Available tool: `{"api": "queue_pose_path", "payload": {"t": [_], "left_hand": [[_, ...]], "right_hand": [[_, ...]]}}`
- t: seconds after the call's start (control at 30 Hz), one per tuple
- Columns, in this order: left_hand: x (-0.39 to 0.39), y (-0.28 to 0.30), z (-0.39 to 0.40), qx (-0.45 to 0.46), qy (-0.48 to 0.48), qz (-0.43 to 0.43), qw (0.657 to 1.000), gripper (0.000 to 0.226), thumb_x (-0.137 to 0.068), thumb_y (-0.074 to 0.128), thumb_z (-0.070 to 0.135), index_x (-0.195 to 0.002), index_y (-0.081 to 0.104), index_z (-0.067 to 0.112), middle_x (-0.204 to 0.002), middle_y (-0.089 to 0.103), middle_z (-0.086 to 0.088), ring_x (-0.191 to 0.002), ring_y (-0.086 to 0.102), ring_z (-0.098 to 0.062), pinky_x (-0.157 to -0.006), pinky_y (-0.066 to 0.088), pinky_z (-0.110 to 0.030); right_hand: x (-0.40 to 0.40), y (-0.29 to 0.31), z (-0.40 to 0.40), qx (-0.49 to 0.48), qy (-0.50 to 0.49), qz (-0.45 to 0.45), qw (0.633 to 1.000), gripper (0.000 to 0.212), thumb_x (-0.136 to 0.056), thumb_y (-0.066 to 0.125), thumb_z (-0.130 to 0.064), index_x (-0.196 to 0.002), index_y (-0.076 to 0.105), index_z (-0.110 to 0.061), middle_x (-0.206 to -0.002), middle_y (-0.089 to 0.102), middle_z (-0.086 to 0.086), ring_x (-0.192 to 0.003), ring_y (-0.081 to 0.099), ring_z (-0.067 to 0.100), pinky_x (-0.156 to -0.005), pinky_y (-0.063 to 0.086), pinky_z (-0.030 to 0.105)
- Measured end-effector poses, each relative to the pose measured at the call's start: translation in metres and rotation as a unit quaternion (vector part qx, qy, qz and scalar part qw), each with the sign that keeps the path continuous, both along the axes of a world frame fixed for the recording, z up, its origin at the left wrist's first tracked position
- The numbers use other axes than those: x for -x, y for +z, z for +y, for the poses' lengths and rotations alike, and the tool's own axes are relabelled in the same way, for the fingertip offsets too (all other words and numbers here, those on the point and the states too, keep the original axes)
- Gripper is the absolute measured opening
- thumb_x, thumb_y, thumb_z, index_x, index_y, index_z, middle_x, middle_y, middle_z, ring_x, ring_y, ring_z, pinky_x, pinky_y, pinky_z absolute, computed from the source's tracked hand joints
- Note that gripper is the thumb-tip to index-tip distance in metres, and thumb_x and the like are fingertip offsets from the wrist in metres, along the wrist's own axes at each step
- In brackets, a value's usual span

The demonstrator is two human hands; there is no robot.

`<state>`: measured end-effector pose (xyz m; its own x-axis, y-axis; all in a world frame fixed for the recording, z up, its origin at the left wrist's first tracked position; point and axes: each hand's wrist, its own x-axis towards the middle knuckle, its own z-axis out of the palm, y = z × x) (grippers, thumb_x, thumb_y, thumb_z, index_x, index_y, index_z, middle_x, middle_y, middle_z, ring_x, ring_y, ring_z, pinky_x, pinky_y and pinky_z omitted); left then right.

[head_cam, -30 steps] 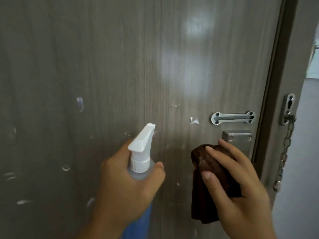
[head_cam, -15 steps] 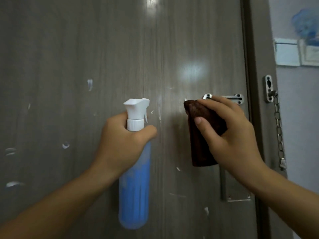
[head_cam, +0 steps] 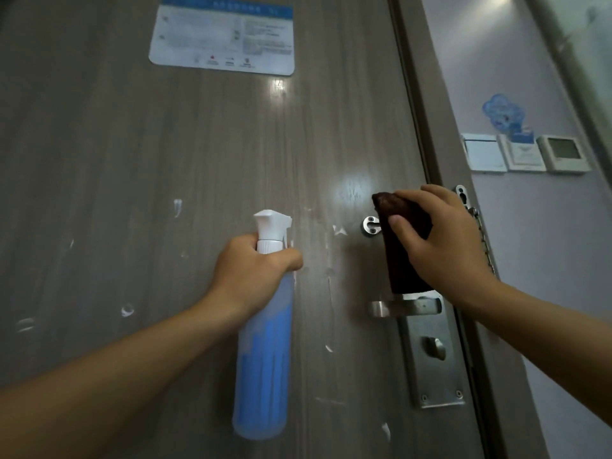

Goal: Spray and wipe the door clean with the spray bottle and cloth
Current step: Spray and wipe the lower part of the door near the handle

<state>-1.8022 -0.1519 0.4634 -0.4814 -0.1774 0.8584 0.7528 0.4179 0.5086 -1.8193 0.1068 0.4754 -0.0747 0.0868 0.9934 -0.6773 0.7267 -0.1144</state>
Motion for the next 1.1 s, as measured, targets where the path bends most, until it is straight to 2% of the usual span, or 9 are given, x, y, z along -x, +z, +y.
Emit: {"api": "queue_pose_path", "payload": {"t": [0.1, 0.2, 0.3, 0.4, 0.53, 0.67, 0.83, 0.97, 1.1], "left_hand": [[0.003, 0.008, 0.002, 0.015, 0.024, -0.011, 1.0, 0.026, -0.052, 0.071, 0.039, -0.051, 0.053, 0.02, -0.05, 0.049, 0.008, -0.049, 0.043, -0.013, -0.054, 0.037, -0.033], [0.004, 0.011, 0.001, 0.024, 0.038, -0.002, 0.999, 0.028, -0.053, 0.07, 0.04, -0.052, 0.051, 0.02, -0.048, 0.047, 0.01, -0.045, 0.04, -0.009, -0.051, 0.034, -0.03], [0.002, 0.015, 0.0, 0.013, 0.029, 0.022, 0.999, 0.032, -0.055, 0.071, 0.038, -0.059, 0.056, 0.011, -0.051, 0.049, 0.009, -0.048, 0.042, -0.009, -0.051, 0.035, -0.031], [0.002, 0.017, -0.001, 0.013, 0.018, 0.032, 0.999, 0.018, -0.057, 0.071, 0.035, -0.055, 0.062, 0.02, -0.051, 0.051, 0.011, -0.048, 0.043, -0.008, -0.052, 0.036, -0.029], [0.0, 0.023, 0.001, 0.029, 0.018, 0.03, 0.999, 0.022, -0.056, 0.071, 0.036, -0.058, 0.058, 0.019, -0.052, 0.052, 0.007, -0.05, 0.046, -0.01, -0.052, 0.037, -0.031], [-0.004, 0.029, 0.005, 0.02, 0.017, 0.023, 0.999, 0.029, -0.056, 0.072, 0.037, -0.063, 0.06, 0.011, -0.057, 0.054, 0.001, -0.057, 0.05, -0.016, -0.057, 0.039, -0.035], [-0.007, 0.026, 0.005, -0.006, 0.019, 0.017, 1.0, 0.044, -0.053, 0.072, 0.038, -0.07, 0.06, -0.001, -0.057, 0.054, 0.0, -0.056, 0.05, -0.018, -0.056, 0.04, -0.037], [-0.011, 0.028, 0.003, -0.009, 0.049, 0.012, 0.999, 0.037, -0.052, 0.072, 0.04, -0.064, 0.059, 0.007, -0.053, 0.052, 0.003, -0.051, 0.047, -0.014, -0.052, 0.038, -0.033], [-0.018, 0.036, -0.003, 0.002, 0.068, 0.013, 0.998, 0.028, -0.052, 0.071, 0.04, -0.058, 0.055, 0.018, -0.048, 0.05, 0.008, -0.044, 0.045, -0.01, -0.051, 0.037, -0.03]], "right_hand": [[-0.001, 0.013, -0.002, -0.002, 0.0, -0.001, 1.0, 0.04, -0.098, 0.068, -0.028, -0.138, 0.062, -0.023, -0.145, 0.05, 0.004, -0.133, 0.045, 0.017, -0.094, 0.024, 0.006], [-0.002, 0.021, -0.005, -0.002, 0.005, 0.01, 1.0, 0.039, -0.098, 0.068, -0.027, -0.137, 0.063, -0.023, -0.144, 0.05, 0.004, -0.131, 0.044, 0.014, -0.09, 0.02, -0.002], [-0.004, 0.024, -0.005, -0.002, 0.001, 0.014, 1.0, 0.039, -0.099, 0.067, -0.027, -0.137, 0.062, -0.023, -0.145, 0.049, 0.005, -0.133, 0.044, 0.018, -0.09, 0.018, 0.0], [-0.005, 0.023, -0.001, 0.001, -0.002, 0.008, 1.0, 0.039, -0.099, 0.067, -0.026, -0.138, 0.062, -0.022, -0.146, 0.048, 0.006, -0.134, 0.043, 0.019, -0.086, 0.018, -0.004], [-0.007, 0.022, 0.006, 0.0, -0.002, 0.002, 1.0, 0.041, -0.1, 0.067, -0.026, -0.14, 0.06, -0.023, -0.146, 0.048, 0.005, -0.128, 0.044, 0.014, -0.097, 0.027, 0.01], [-0.006, 0.025, 0.003, -0.007, 0.006, 0.01, 1.0, 0.039, -0.099, 0.067, -0.027, -0.137, 0.063, -0.022, -0.143, 0.051, 0.005, -0.12, 0.042, 0.007, -0.091, 0.025, 0.001], [0.016, 0.037, -0.018, -0.053, 0.006, 0.02, 0.998, 0.04, -0.095, 0.072, -0.026, -0.134, 0.066, -0.019, -0.144, 0.052, 0.011, -0.134, 0.049, 0.027, -0.11, 0.032, 0.026], [0.05, 0.054, -0.049, -0.071, 0.022, -0.04, 0.996, 0.041, -0.101, 0.065, -0.031, -0.141, 0.061, -0.023, -0.162, 0.034, 0.01, -0.148, 0.033, 0.031, -0.122, 0.032, 0.048], [0.082, 0.059, -0.067, -0.107, -0.12, 0.001, 0.987, 0.049, -0.107, 0.045, -0.044, -0.153, 0.044, -0.026, -0.171, 0.016, 0.008, -0.156, 0.008, 0.04, -0.125, 0.019, 0.058]]}}
